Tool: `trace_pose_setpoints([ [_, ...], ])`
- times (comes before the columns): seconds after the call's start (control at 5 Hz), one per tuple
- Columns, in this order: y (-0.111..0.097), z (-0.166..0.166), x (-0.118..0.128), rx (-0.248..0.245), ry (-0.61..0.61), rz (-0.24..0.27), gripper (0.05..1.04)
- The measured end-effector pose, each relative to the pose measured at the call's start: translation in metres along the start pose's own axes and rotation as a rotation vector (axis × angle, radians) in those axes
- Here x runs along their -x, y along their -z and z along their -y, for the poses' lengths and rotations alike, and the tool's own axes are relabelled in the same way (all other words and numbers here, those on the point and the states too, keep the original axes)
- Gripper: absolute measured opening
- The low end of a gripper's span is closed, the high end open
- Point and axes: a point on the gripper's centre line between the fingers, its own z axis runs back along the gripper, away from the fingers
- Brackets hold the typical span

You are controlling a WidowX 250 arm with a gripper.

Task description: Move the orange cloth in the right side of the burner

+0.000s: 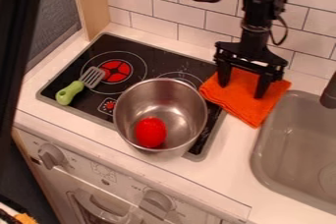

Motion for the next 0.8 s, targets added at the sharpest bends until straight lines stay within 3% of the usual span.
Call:
trace_pose_setpoints([
  [0.2, -0.001, -0.005, 0.004, -0.033, -0.014, -0.022, 0.998],
  [0.6, -0.061, 0.002, 0.007, -0.044, 0.039, 0.059, 0.999],
  [0.8, -0.074, 0.004, 0.019, -0.022, 0.059, 0.061, 0.999],
])
